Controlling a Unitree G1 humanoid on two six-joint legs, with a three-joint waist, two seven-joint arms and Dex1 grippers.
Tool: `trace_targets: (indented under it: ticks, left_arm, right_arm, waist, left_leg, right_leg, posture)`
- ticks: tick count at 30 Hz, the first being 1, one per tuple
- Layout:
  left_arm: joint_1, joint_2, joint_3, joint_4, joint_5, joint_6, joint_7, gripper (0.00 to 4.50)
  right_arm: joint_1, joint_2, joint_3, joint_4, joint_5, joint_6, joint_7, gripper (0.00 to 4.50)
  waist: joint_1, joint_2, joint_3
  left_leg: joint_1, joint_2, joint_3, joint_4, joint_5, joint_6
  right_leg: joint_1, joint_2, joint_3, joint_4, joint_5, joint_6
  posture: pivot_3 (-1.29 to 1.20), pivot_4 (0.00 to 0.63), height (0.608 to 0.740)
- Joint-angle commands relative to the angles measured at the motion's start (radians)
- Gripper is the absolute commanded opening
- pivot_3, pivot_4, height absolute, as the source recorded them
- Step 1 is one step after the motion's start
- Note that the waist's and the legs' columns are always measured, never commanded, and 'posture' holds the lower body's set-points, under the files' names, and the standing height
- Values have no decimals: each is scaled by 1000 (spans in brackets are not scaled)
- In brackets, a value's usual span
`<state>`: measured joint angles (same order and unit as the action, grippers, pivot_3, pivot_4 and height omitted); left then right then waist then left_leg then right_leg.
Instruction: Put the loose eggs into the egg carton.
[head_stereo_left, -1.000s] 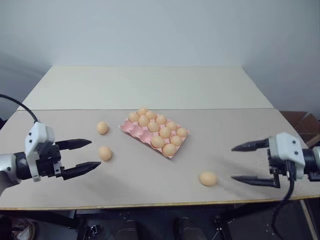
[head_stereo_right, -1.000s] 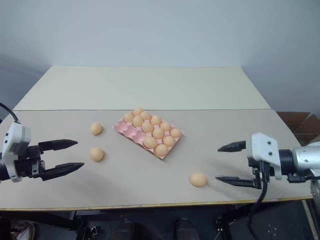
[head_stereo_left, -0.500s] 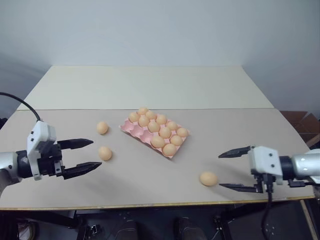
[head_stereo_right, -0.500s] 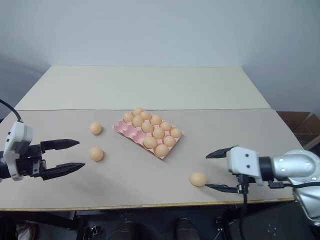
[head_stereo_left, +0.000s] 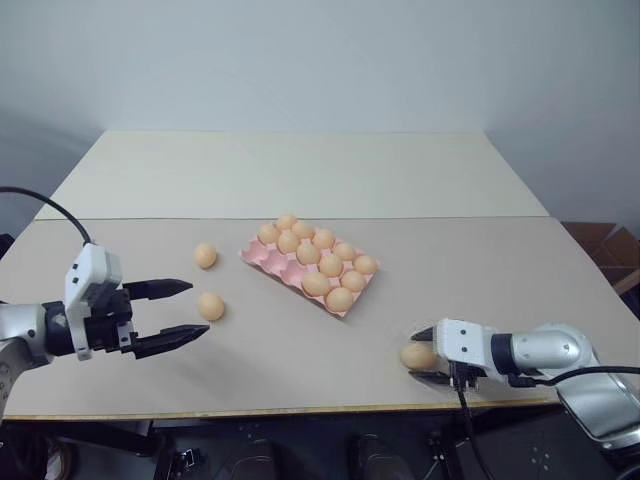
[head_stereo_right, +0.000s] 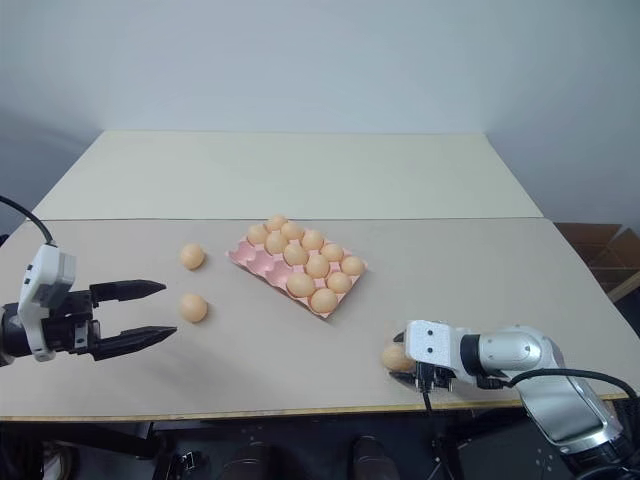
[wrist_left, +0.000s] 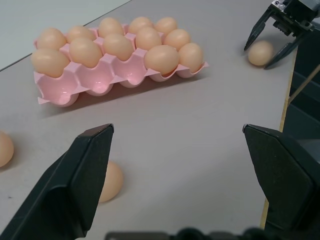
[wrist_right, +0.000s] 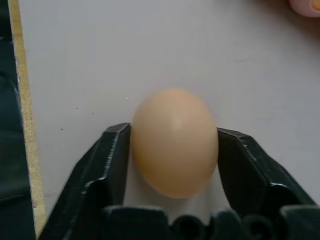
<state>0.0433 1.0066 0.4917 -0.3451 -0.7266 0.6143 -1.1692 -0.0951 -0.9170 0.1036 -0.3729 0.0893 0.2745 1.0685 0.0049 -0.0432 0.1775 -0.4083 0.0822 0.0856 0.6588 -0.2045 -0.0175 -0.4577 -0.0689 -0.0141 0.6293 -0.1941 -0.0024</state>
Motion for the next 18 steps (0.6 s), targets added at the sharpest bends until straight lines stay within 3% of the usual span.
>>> trace_targets:
  ticks: [1, 5, 8, 13, 18]
  left_arm:
    - [4, 13, 32, -33, -4, -7, 2, 4500]
    - [17, 4, 42, -42, -2, -10, 14, 4500]
    - [24, -5, 49, -50, -5, -11, 29, 4500]
    - [33, -27, 52, -68, -6, -9, 63, 4500]
    - [49, -43, 65, -89, -9, -8, 91, 4500]
  right_arm:
    - [-9, -27, -67, -41, 65, 13, 29, 1927]
    - [-167, 0, -110, -66, 187, 111, 29, 1712]
    - [-372, 103, -34, -31, 202, 176, -17, 1712]
    - [-657, 353, 164, 225, 54, 109, -97, 1712]
    - [-809, 525, 286, 515, -92, 28, -186, 1712]
  waist:
    - [2, 0, 0]
    - [-6, 0, 0]
    - [-24, 0, 0]
    - [-25, -1, -1]
    - [-18, -1, -1]
  left_leg:
    - [0, 0, 0, 0, 0, 0]
    - [1, 0, 0, 0, 0, 0]
    - [3, 2, 0, 0, 0, 0]
    - [1, 4, -1, -1, 0, 0]
    - [-3, 4, -1, 0, 0, 0]
  right_leg:
    - [0, 0, 0, 0, 0, 0]
    - [0, 0, 1, 0, 0, 0]
    - [0, 2, 2, 1, 0, 0]
    - [-1, 7, 2, 2, 1, -1]
    - [-2, 7, 2, 1, 3, -1]
  posture:
    - [0, 150, 740]
    - [0, 150, 740]
    - [0, 150, 740]
    - [0, 150, 740]
    - [0, 150, 740]
